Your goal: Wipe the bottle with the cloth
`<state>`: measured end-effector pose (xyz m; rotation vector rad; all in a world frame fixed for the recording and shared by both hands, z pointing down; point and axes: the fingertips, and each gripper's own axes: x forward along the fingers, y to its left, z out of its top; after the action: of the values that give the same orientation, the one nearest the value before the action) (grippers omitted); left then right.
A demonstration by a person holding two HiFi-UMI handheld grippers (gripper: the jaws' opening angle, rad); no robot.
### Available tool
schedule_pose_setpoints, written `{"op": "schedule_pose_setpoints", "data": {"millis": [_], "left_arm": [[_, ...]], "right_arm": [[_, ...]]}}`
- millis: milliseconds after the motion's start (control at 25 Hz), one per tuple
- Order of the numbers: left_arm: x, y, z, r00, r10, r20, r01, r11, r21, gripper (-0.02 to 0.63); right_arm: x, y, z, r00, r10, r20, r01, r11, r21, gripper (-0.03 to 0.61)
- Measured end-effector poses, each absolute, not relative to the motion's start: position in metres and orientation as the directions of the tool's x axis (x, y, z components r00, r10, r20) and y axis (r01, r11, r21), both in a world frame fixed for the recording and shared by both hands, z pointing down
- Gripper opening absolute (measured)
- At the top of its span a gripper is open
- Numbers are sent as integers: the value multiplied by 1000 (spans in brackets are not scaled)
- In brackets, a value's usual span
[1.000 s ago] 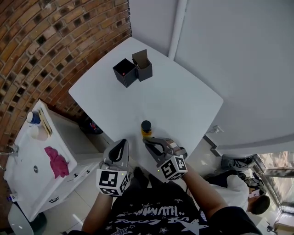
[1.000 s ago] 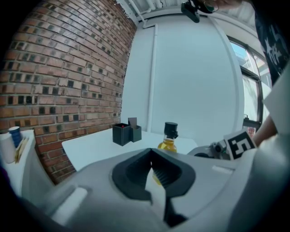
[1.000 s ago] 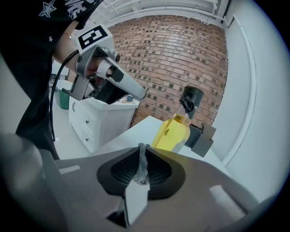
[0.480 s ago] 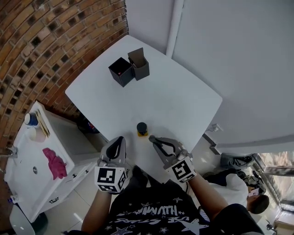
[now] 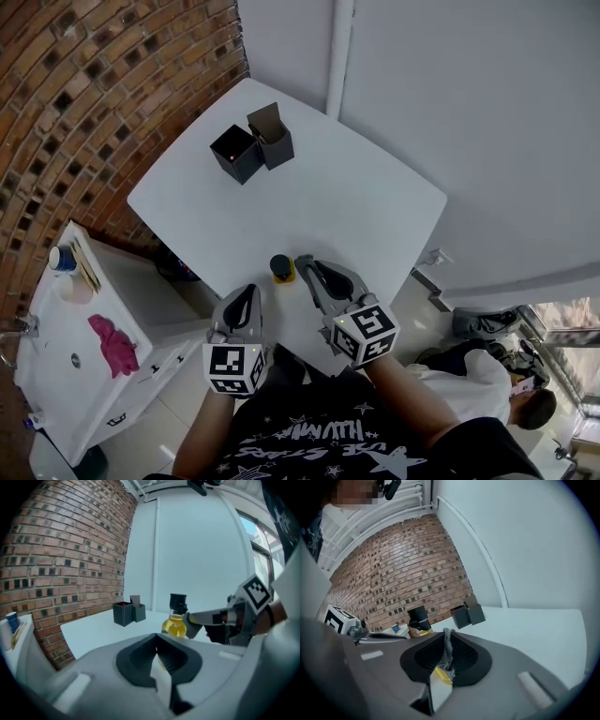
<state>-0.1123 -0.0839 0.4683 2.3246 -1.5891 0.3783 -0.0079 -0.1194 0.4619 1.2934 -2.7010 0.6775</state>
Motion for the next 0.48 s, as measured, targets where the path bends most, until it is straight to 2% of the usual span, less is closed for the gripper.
{"op": "schedule_pose_setpoints", "data": {"millis": [200, 480], "left_arm": [[-113, -82, 470, 353, -851, 389, -934, -346, 93, 5], [-115, -80, 472, 359, -844, 398, -931, -351, 97, 5]], "right_arm": [[-13, -118, 474, -625, -735, 264, -760, 495, -420, 41], [-16, -120, 503, -599, -733, 324, -785, 456, -419, 41]]}}
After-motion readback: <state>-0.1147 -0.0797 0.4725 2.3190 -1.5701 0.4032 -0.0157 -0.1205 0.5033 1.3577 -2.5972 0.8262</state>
